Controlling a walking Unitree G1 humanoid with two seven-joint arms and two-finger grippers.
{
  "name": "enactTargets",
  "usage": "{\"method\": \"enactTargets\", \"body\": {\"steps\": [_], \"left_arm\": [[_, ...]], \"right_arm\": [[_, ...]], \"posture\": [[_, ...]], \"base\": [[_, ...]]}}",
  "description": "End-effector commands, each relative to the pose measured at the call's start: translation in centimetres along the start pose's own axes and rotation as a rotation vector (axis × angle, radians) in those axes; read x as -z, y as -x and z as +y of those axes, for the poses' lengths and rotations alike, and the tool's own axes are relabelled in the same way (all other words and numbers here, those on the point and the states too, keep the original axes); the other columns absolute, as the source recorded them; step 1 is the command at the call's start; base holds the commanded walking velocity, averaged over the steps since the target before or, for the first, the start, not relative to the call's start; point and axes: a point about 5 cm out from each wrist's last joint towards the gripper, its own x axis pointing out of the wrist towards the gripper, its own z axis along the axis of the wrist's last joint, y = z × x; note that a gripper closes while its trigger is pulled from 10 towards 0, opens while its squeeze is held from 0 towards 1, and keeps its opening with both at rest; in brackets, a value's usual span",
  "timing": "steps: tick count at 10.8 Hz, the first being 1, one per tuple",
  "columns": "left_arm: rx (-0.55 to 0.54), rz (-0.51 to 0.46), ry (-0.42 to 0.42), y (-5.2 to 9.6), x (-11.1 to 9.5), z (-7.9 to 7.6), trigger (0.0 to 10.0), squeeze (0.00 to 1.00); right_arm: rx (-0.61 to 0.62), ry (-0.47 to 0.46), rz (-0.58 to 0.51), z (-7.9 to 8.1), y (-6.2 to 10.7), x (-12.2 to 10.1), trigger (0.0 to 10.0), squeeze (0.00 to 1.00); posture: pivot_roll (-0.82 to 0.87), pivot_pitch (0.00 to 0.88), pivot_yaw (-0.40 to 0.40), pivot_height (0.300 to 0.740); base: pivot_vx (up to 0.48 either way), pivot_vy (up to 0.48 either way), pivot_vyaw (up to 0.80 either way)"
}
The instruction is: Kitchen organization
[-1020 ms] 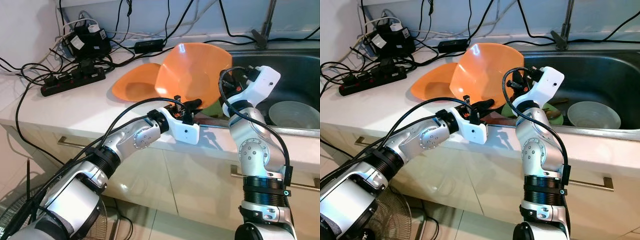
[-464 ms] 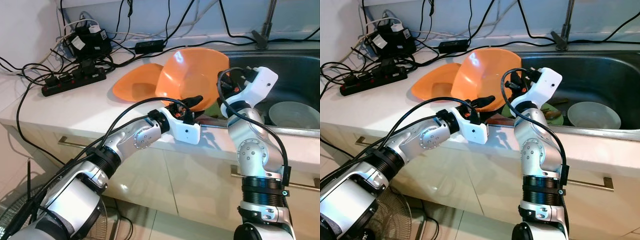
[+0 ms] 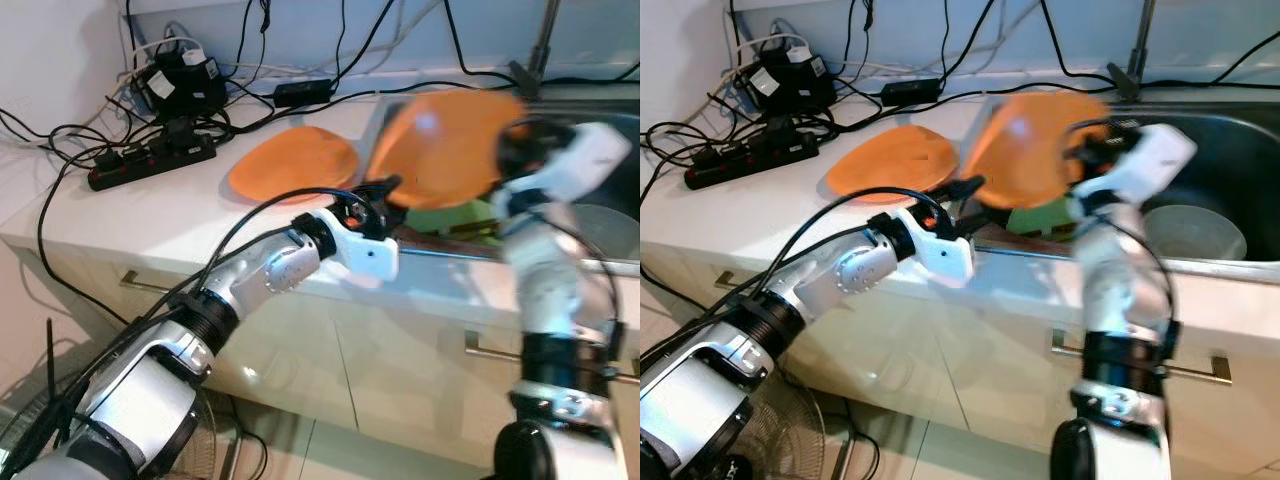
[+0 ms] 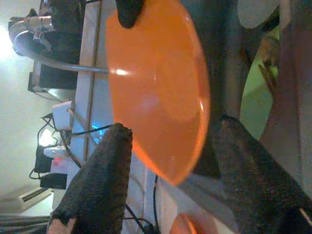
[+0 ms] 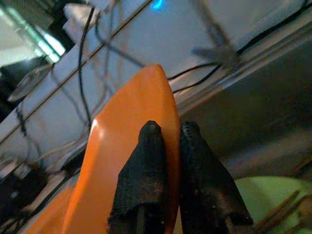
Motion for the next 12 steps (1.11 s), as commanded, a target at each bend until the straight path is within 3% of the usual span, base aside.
{"method": "enactTargets", "body": {"steps": [1,2,3,4,5,6,12], "left_arm": [[-0.009,0.023,-0.004,0.4,0.4,0.1,10.0,0.0],[-0.025,0.037,0.031,0.5,0.5,0.0,10.0,0.0],[-0.055,0.05,0.099,0.5,0.5,0.1,10.0,0.0],[-0.148,0.106,0.381,0.6,1.0,-0.2,10.0,0.0],[-0.206,0.116,0.698,0.1,0.5,0.1,10.0,0.0],[-0.213,0.096,0.935,-0.5,-0.8,-0.1,10.0,0.0],[-0.213,0.096,0.935,-0.5,-0.8,-0.1,10.0,0.0]], "right_arm": [[0.003,-0.022,-0.081,0.6,-0.7,-1.9,0.0,0.0],[0.068,0.081,-0.126,-0.5,-1.0,-2.7,0.0,0.0],[0.09,0.139,-0.146,-0.8,-1.1,-3.0,1.5,0.0],[0.14,0.236,-0.164,-1.7,-1.3,-3.1,10.0,0.0],[0.16,0.341,-0.155,-2.3,-1.5,-2.4,10.0,0.0],[0.164,0.411,-0.133,-2.8,-1.8,-1.6,10.0,0.0],[0.164,0.411,-0.133,-2.8,-1.8,-1.6,10.0,0.0]], "posture": [[-0.02,0.026,0.149,0.74],[-0.02,0.026,0.149,0.74],[-0.02,0.026,0.149,0.74],[-0.01,0.027,0.147,0.74],[-0.01,0.028,0.146,0.74],[0.0,0.029,0.146,0.74],[0.0,0.029,0.146,0.74]], "base": [[0.0,0.0,0.0],[0.0,0.0,0.0],[0.0,0.0,0.0],[0.0,0.0,0.0],[0.0,0.0,0.0],[0.0,0.0,0.0],[0.0,0.0,0.0]]}}
